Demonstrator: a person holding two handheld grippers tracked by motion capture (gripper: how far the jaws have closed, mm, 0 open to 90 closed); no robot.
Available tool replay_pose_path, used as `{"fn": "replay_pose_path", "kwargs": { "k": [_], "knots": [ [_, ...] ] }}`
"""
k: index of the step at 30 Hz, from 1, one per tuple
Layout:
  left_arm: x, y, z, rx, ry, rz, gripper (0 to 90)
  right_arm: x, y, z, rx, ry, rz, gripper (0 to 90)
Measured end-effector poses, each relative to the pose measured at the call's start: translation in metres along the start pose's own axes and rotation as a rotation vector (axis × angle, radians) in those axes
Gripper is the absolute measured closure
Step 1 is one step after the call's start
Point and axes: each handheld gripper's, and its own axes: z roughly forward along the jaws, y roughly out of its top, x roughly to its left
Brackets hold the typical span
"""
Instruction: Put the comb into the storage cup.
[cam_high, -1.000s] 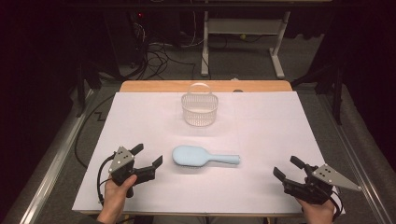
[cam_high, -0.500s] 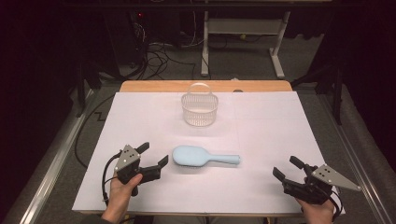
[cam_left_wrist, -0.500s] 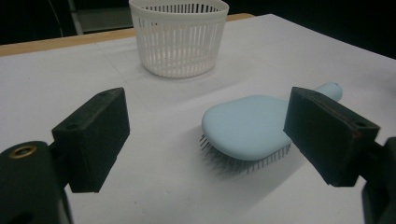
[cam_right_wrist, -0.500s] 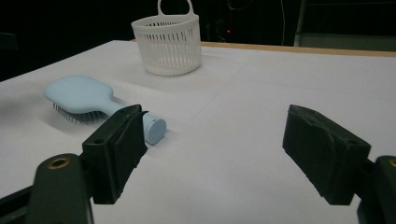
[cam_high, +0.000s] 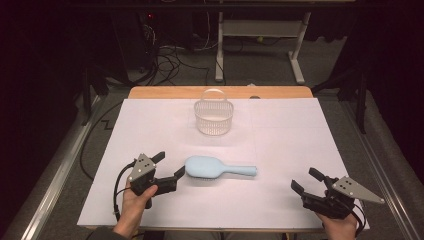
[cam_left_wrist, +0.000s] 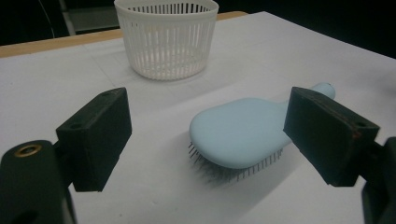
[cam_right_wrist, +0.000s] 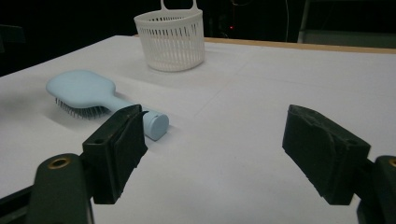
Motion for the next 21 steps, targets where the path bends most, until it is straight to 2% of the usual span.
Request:
{"fn": "replay_pose_path", "kwargs": {
  "k": [4, 7, 11, 15, 18, 21],
  "knots": [
    [-0.004, 0.002, 0.004, 0.005, -0.01, 0.011, 16.0, 0.0, 0.0, 0.0, 0.004, 0.0, 0.001, 22.2],
    [-0.007, 0.001, 0.007, 0.011, -0.001, 0.027, 15.7, 0.0, 0.0, 0.001, 0.008, 0.003, 0.001, 22.2],
    [-0.009, 0.002, 0.01, 0.015, -0.006, 0.029, 15.9, 0.0, -0.001, 0.001, 0.014, 0.009, -0.003, 22.3],
    [-0.011, 0.004, 0.012, 0.019, -0.019, 0.032, 16.0, 0.0, -0.001, 0.002, 0.017, 0.011, -0.004, 22.2],
    [-0.013, 0.006, 0.015, 0.03, -0.034, 0.022, 21.9, 0.001, -0.001, 0.002, 0.02, 0.015, -0.005, 22.2],
    [-0.013, 0.008, 0.018, 0.043, -0.058, 0.017, 22.7, 0.001, -0.001, 0.002, 0.022, 0.016, -0.004, 22.2]
  ]
}}
